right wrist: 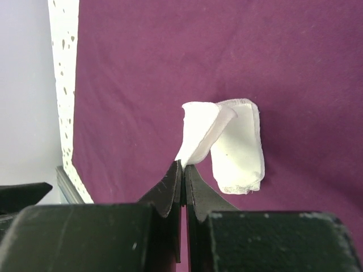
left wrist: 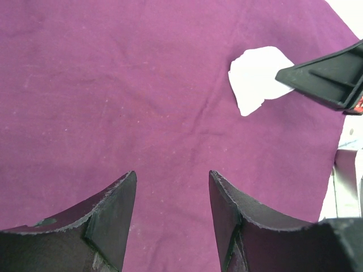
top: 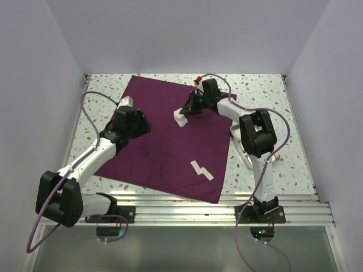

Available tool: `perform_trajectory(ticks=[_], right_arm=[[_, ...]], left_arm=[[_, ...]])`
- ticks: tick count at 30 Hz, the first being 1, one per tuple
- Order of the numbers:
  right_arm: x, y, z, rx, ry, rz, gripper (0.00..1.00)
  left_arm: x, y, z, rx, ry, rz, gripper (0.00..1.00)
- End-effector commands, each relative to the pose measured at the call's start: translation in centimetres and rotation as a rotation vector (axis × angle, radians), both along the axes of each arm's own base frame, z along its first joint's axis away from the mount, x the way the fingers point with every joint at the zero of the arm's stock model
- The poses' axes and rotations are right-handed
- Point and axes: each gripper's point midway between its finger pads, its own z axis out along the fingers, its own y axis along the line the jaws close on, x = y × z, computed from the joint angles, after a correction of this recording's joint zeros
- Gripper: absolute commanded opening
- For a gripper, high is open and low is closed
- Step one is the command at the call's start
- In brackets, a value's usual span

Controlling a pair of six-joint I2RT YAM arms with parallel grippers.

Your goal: Prepare the surgical pack

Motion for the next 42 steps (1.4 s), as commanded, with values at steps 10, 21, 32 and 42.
perform_trajectory(ticks=[10, 21, 32, 42], right_arm=[[-1.0, 0.6, -0.4, 0.028, 0.005, 0.048, 0.0], [-0.7, 0.1, -2.9, -0.005, 0.034, 0.039, 0.0], [-0.8, -0.9, -4.7, -0.075, 0.048, 0.026, 0.13], [-1.5, -2.6, -2.5, -0.168, 0.044, -0.004, 0.44]], left_arm=[[1.0, -0.4, 1.1, -0.021, -0.053, -0.021, 0.6], [0.9, -0.4, 1.3, -0.02, -0.062, -0.026, 0.61], [0.8, -0.5, 1.6, -0.029, -0.07, -0.032, 0.61], [0.6, -0.6, 1.3, -0.033, -0.065, -0.038, 0.61]])
